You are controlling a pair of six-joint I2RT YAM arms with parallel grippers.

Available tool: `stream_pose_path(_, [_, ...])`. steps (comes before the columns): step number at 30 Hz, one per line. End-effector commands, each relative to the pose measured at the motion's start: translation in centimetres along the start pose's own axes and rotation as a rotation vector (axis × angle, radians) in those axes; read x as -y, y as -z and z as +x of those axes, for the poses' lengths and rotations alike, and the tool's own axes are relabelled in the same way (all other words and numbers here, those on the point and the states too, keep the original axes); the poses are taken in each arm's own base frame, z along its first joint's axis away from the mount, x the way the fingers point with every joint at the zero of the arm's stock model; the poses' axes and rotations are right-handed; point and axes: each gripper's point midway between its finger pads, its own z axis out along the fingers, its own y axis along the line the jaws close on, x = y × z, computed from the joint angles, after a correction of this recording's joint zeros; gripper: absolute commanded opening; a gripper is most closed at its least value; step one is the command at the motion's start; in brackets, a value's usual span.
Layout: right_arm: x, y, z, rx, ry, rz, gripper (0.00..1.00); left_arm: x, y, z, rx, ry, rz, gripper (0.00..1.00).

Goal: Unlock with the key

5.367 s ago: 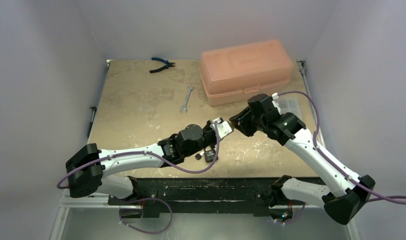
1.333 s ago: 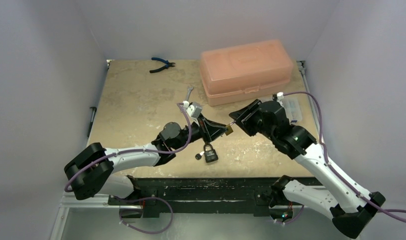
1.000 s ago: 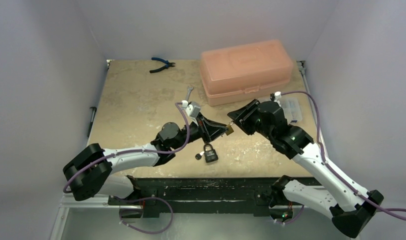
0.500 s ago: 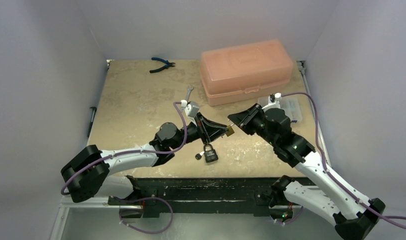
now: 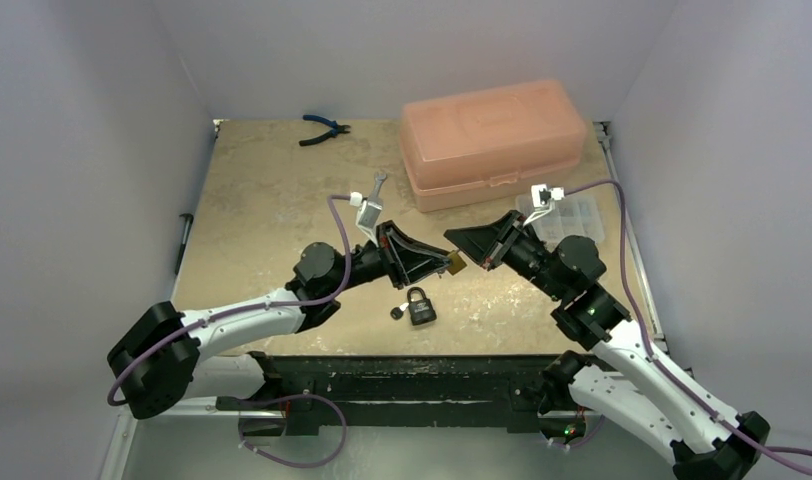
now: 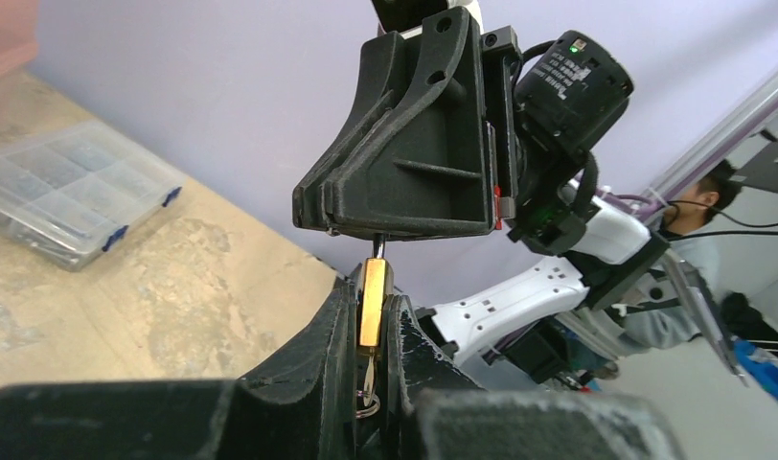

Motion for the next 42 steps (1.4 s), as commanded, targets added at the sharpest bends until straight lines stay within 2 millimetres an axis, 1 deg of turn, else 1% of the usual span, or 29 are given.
stream_pose_path(1, [-3.6,0.7,0.3,-0.028,0.111,-0.197,0.0,2.1,-0.3,-2.8,0.047,0.047,0.068,0.0])
stream_pose_path(4, [-3.4,0.5,0.4,-0.031,0.11,-0.19,0.0,1.7,-0.2,-2.7,0.034,0.07,0.058,0.0])
stream_pose_path(5, [-3.2,0.4,0.4,-0.031,0.111,-0.184,0.0,1.5,-0.1,-2.5,0.024,0.078,0.053,0.04])
stream_pose_path(7, [-3.0,0.2,0.4,-0.029,0.114,-0.171,0.0,0.9,0.0,-1.9,-0.011,0.097,0.051,0.16])
stream_pose_path(10, [-2.4,-0.1,0.4,-0.026,0.111,-0.148,0.0,-0.8,0.7,-1.0,-0.064,0.157,0.025,0.37])
stream_pose_path(12, [-1.9,-0.2,0.6,-0.035,0.102,-0.129,0.0,-2.1,1.7,-0.5,-0.084,0.206,0.01,0.53])
stream_pose_path(13, [-1.6,-0.3,0.7,-0.035,0.096,-0.114,0.0,-2.6,2.3,-0.6,-0.087,0.23,0.001,0.6])
stream_pose_path(14, [-1.2,-0.4,0.7,-0.035,0.091,-0.094,0.0,-3.0,2.8,-0.7,-0.091,0.235,-0.008,0.71])
stream_pose_path(15, [-0.8,-0.6,0.7,-0.034,0.091,-0.076,0.0,-3.6,3.3,-0.7,-0.099,0.238,-0.027,0.78])
stream_pose_path(17, [0.3,-1.0,0.8,-0.033,0.089,-0.029,0.0,-4.6,4.4,-0.9,-0.113,0.219,-0.078,0.85])
stream_pose_path(19, [1.6,-1.5,1.0,-0.036,0.083,0.023,0.0,-5.5,5.3,-1.2,-0.134,0.169,-0.143,0.87])
stream_pose_path(22, [3.3,-2.6,1.7,-0.06,0.067,0.085,0.0,-6.7,6.6,-1.3,-0.2,0.057,-0.265,0.87])
stream_pose_path(24, [4.4,-3.4,2.3,-0.078,0.05,0.114,0.0,-7.4,8.0,-1.8,-0.24,-0.046,-0.371,0.87])
stream_pose_path(26, [5.2,-4.2,2.9,-0.097,0.038,0.128,0.0,-8.4,10.4,-2.2,-0.276,-0.142,-0.504,0.86])
stream_pose_path(28, [6.1,-5.3,3.5,-0.117,0.026,0.139,0.0,-8.1,12.1,-3.5,-0.273,-0.253,-0.578,0.87])
stream_pose_path(29, [6.3,-5.9,3.7,-0.124,0.021,0.143,0.0,-7.6,12.9,-4.5,-0.261,-0.324,-0.6,0.87])
stream_pose_path(34, [7.8,-9.0,5.4,-0.182,-0.003,0.166,0.0,-6.2,16.8,-7.7,-0.174,-0.505,-0.73,0.88])
stream_pose_path(39, [8.5,-12.6,8.1,-0.242,-0.028,0.166,0.0,-3.5,19.1,-9.1,-0.061,-0.595,-0.729,0.91])
stream_pose_path(40, [9.1,-13.4,9.0,-0.263,-0.035,0.177,0.0,-3.1,19.6,-9.3,-0.031,-0.607,-0.727,0.91])
stream_pose_path(42, [9.4,-14.9,10.1,-0.289,-0.046,0.181,0.0,-2.3,20.4,-9.7,0.027,-0.611,-0.73,0.93])
